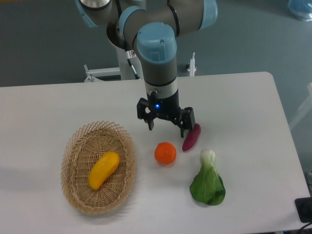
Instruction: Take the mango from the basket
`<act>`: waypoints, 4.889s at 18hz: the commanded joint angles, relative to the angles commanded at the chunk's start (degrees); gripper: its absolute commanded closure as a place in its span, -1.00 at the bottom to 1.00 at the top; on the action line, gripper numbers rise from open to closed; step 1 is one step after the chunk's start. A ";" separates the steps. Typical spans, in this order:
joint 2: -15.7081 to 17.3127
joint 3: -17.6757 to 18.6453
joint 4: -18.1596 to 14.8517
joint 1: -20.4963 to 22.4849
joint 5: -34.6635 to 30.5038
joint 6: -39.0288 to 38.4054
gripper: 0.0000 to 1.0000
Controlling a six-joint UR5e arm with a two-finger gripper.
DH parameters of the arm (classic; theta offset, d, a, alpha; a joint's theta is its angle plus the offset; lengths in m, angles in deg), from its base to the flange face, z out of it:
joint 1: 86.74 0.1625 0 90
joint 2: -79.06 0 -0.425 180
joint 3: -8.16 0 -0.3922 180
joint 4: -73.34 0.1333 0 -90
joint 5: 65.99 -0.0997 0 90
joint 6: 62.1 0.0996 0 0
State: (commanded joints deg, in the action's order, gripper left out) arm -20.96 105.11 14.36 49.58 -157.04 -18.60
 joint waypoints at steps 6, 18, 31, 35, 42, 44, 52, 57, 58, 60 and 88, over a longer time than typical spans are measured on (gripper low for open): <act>-0.18 0.44 0.09 0.35 0.79 -1.13 -1.00; -0.79 5.80 7.65 -3.67 2.88 -14.76 -1.00; -9.57 5.80 14.76 -14.59 2.63 -16.35 -1.00; -11.16 6.50 15.47 -16.08 2.55 -16.26 -1.00; -14.06 6.50 15.56 -17.67 1.23 -14.07 -1.00; -14.41 6.68 15.56 -17.67 1.23 -13.10 -1.00; -15.56 6.77 15.73 -17.84 0.88 -13.71 -0.93; -14.94 6.68 15.65 -17.84 0.88 -13.62 0.02; -14.77 6.68 15.64 -17.76 0.88 -13.71 0.05; -14.15 6.68 15.56 -17.75 0.88 -13.71 0.05; -2.46 5.45 8.70 20.57 8.00 25.58 0.04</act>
State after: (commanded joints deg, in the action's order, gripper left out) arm -23.42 110.56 23.06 70.14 -149.04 6.98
